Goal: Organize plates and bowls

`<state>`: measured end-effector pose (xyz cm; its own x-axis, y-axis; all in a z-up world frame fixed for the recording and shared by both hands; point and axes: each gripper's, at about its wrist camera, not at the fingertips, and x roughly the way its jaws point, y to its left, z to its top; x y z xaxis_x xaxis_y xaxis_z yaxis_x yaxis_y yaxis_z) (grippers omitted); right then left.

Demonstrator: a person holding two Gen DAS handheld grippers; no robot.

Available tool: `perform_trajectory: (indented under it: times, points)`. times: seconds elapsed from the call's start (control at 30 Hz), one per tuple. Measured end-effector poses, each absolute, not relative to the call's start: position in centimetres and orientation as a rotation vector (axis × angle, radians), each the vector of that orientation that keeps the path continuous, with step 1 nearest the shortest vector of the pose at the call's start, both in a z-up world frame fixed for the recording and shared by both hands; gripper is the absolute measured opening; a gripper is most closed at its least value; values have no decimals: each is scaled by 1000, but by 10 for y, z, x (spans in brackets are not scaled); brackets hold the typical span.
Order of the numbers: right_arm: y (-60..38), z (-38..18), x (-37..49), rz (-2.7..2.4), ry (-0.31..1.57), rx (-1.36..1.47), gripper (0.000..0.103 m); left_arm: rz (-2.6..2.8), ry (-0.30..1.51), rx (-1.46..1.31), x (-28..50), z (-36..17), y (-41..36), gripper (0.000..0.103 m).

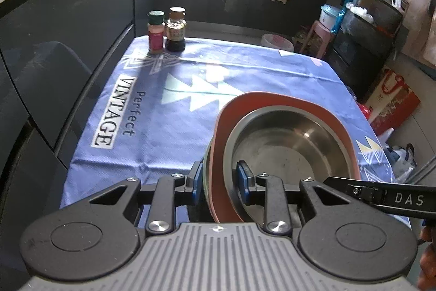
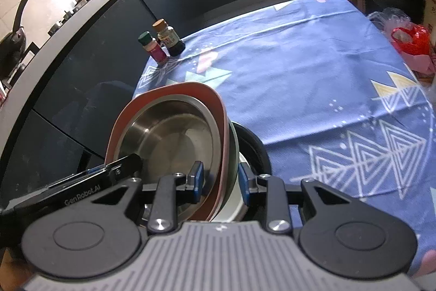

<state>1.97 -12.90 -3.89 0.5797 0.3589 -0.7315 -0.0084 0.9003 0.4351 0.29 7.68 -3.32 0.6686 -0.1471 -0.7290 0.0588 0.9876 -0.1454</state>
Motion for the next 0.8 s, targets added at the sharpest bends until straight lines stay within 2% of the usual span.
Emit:
perform_trajectory:
  times: [0.5, 0.8]
  points:
    - [-139, -67, 20, 190, 993, 445, 103, -126, 932, -115, 9, -67, 69, 26]
    - [-140, -67, 18, 195, 992, 446, 103, -124, 932, -105, 7, -66, 67, 26]
